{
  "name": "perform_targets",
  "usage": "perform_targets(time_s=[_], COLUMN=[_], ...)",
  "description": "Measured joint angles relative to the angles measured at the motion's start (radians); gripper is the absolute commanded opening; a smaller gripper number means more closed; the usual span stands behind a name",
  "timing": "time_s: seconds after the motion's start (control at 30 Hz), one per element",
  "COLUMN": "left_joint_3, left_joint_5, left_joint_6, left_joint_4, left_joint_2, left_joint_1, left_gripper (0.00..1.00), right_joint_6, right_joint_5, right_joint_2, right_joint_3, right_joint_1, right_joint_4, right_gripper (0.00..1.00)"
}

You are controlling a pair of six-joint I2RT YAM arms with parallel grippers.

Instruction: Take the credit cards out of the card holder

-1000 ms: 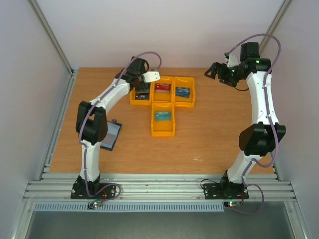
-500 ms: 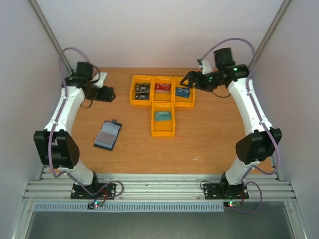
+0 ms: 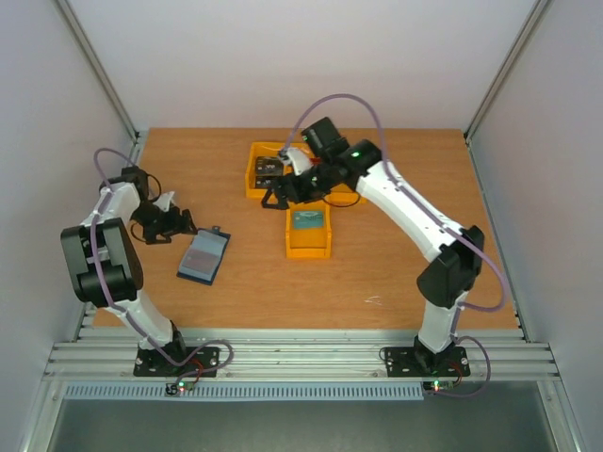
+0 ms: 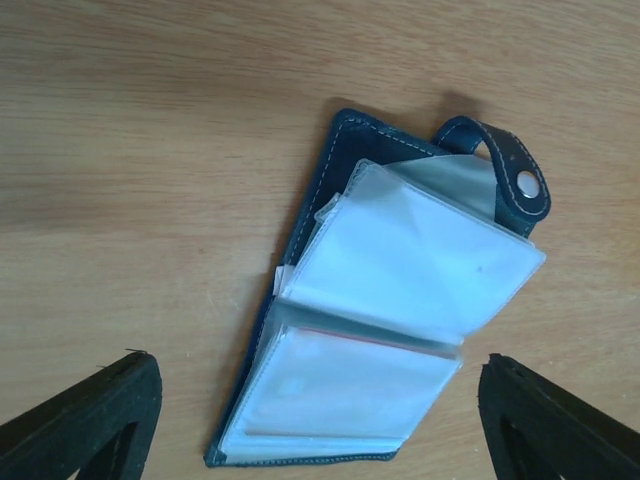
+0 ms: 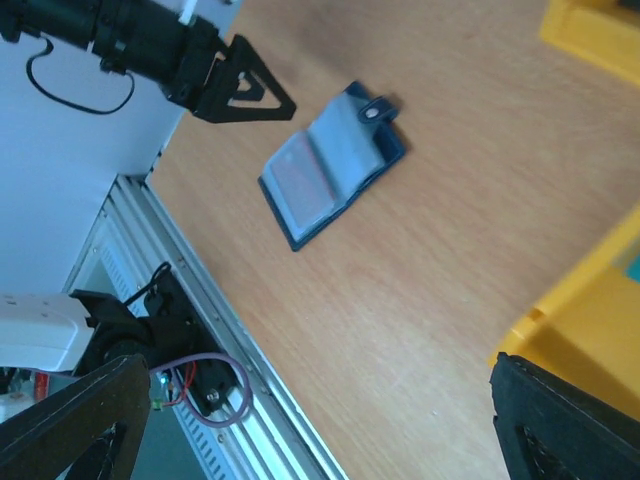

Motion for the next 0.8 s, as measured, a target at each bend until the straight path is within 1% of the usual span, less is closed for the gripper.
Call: perform_targets(time_s=[0.1,0.27,0.33,0.47,0.6,0.63,0.67,0.73,0.8], left_joint_3=[-0.029,-0.035,-0.047,-0.069,-0.087,-0.095,-0.103,-0.118,-0.138], left_joint_5=[0.017,0.084,0.093,0.100,0.144,0.161,0.177,0.208,0.244], left_joint_6=[0.023,0.066,0.081,0.119,0.163,0.173,0.187,0.202,0.235], left_joint_4=[0.042,0.108,0.135,0.177,0.217,0.225,0.232,0.238,0.238], left_joint_2=[0.018,0.109,0.125,0.126,0.126,0.125,0.125,0.124,0.118], left_joint_1=[0.001,-0.007,-0.014,-0.049,-0.097,-0.106,-0.114,-0.125,-0.140], left_gripper=[0.79,0.78,0.78,0.71,0.61,0.56,0.49,0.39,0.33], right_joint_6=[0.021,0.044,0.048,0.055,0.063,0.065,0.066,0.068,0.069], right_joint_5=[0.000,-0.002,-0.002,0.000,0.008,0.009,0.010,0.010,0.013], right_joint_2=[0.077,0.191,0.209,0.214,0.214,0.214,0.214,0.214,0.214], right_joint_3=[0.032,0.080,0.081,0.081,0.064,0.056,0.049,0.032,0.017], right_joint_1=[0.059,0.124,0.137,0.142,0.142,0.142,0.143,0.144,0.145], right_joint_4=[0.024,0.037,0.034,0.033,0.041,0.042,0.043,0.043,0.043], right_gripper=[0.93,0.93,0.93,0.93,0.93,0.93,0.93,0.93,0.93])
